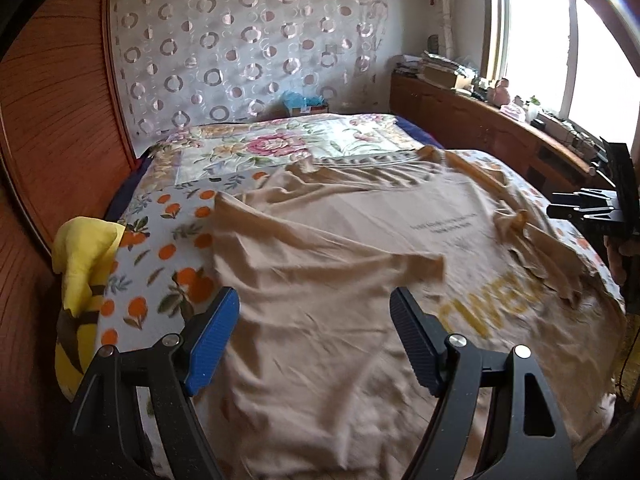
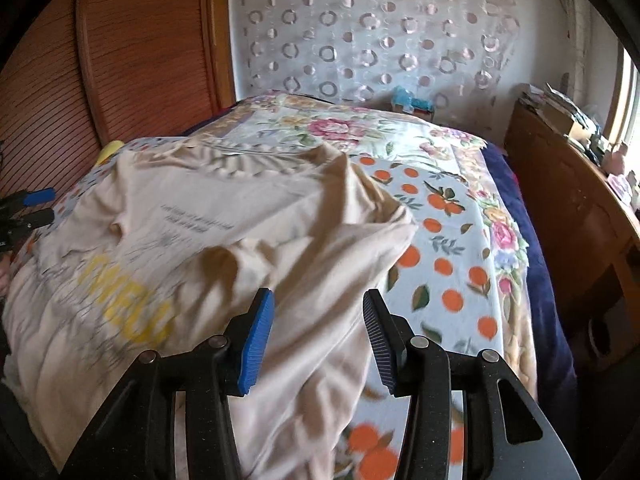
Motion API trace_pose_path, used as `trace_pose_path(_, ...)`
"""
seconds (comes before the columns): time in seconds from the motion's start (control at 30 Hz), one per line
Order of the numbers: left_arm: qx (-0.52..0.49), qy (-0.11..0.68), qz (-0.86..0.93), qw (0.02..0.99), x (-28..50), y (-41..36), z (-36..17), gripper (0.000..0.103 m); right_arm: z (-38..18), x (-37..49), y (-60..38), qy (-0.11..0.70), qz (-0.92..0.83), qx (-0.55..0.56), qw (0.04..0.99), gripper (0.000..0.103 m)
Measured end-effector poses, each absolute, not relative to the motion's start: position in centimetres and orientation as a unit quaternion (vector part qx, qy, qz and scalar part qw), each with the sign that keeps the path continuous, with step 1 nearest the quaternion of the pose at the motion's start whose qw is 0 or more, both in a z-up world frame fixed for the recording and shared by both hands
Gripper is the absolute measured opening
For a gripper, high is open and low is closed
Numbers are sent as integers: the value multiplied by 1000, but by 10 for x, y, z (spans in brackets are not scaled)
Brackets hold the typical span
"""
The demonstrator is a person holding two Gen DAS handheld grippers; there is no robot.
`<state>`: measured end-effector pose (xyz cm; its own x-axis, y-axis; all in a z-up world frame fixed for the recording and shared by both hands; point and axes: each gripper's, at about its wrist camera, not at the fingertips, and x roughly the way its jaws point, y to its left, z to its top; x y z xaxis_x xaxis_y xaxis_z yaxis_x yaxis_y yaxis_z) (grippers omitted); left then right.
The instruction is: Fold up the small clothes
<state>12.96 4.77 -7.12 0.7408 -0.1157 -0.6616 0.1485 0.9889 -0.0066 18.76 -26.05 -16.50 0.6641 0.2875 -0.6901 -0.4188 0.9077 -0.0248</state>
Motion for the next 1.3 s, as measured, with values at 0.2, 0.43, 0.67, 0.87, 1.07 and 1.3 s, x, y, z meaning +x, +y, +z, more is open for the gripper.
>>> trace_pose_path(0.2,24,372,-61,926,161,61,-79,78,-177,229,-261,385,181,-78,902,61)
trace_pose_path(0.43,22,398,-46,916,200,84,-90,78,-186,277,-270,408,177,-33,895,61)
trace_pose_path(0.67,20,423,-30,906,231,105,-102,78,-189,293,-260,401,189,-59,894,39)
trace_pose_path(0.87,6,441,-37,897,244,113,-114,78,-182,304,-293,381,198,-59,901,4)
trace_pose_path(1.07,-3,441,-44,897,251,113,-112,78,-182,312,-313,378,180,-51,907,4)
trace_pose_path(1.3,-6,436,-60,898,262,114,-111,65,-192,317,-306,388,188,-53,901,4)
